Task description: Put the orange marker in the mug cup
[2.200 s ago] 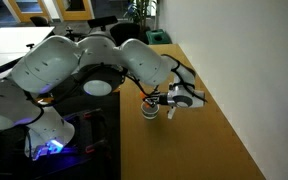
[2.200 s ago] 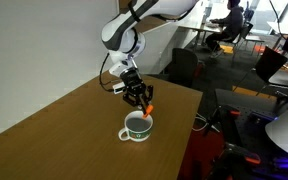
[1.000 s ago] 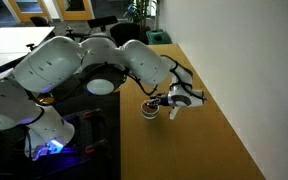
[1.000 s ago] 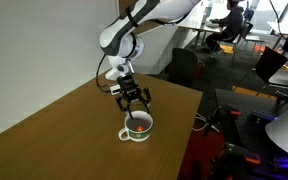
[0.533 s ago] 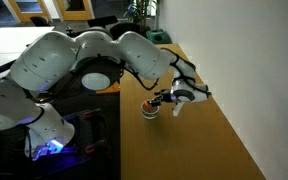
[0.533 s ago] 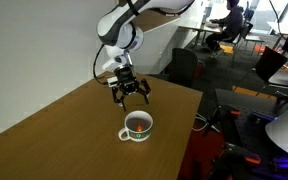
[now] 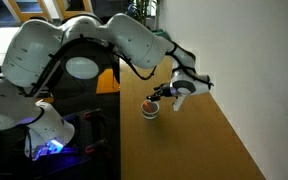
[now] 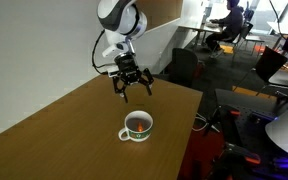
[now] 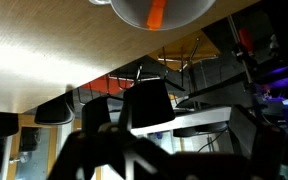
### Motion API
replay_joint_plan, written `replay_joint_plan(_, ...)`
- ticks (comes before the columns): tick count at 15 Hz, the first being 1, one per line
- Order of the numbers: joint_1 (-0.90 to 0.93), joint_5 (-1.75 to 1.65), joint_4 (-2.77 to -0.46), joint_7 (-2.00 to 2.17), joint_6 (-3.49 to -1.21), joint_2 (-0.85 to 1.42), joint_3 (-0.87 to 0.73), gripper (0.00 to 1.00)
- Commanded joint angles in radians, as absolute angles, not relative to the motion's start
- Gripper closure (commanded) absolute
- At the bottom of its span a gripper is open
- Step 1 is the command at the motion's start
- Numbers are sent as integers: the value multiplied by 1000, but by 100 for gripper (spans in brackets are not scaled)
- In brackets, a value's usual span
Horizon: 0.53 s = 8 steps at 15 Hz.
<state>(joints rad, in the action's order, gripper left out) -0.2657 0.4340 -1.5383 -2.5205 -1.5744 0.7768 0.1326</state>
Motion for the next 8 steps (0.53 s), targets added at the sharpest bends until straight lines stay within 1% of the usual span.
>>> replay_joint_plan(1,-256,445,-1706,-2542,-1616,635,116,0)
replay_joint_plan(7,-242,452,-1875,-2572,-1644,498,108,0)
replay_joint_plan(8,-239,446,-1774,-2542,-1587,581,104,0)
